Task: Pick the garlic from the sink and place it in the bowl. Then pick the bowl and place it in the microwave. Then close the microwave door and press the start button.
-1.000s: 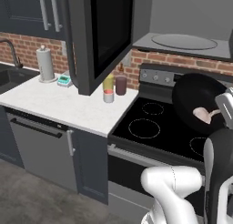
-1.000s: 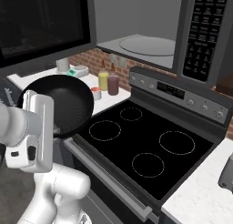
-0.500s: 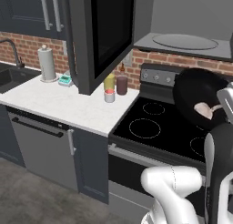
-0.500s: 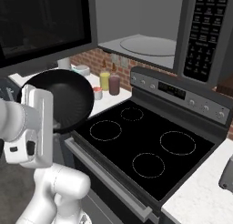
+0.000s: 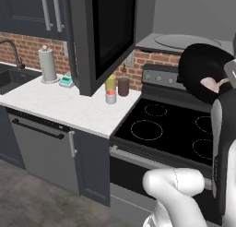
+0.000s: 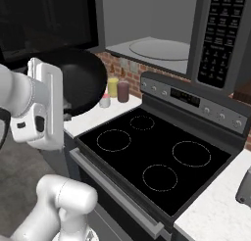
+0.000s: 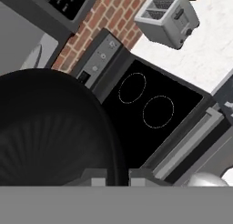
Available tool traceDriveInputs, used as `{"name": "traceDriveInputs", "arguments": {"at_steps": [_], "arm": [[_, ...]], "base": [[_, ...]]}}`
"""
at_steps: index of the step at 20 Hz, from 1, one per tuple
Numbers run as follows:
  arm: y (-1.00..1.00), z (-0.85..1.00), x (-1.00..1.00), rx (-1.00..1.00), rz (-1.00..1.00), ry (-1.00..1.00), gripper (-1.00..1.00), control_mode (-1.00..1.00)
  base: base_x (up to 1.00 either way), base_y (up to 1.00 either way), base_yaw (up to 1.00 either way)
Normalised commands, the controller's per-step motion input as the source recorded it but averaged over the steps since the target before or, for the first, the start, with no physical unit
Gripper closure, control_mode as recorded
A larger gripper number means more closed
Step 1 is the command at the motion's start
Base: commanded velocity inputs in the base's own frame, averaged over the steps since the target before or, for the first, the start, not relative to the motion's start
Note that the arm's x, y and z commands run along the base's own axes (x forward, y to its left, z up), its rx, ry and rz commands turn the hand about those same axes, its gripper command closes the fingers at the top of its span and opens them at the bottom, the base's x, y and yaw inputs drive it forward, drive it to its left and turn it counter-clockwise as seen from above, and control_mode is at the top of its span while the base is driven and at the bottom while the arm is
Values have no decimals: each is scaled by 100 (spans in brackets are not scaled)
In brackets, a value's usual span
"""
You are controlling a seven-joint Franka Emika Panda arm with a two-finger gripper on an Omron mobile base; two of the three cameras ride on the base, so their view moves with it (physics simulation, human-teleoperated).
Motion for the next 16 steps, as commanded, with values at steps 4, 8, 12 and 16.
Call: {"name": "traceDriveInputs", "arguments": {"at_steps": [4, 8, 12, 16], "arm": [[0, 53, 75, -6, -8, 2, 100, -100], [0, 30, 71, -9, -13, 1, 100, -100], [0, 8, 46, -6, -5, -14, 100, -100], [0, 17, 34, -3, 0, -26, 100, -100]], "base": [[0, 0, 0], [0, 0, 0], [0, 0, 0], [0, 0, 0]]}}
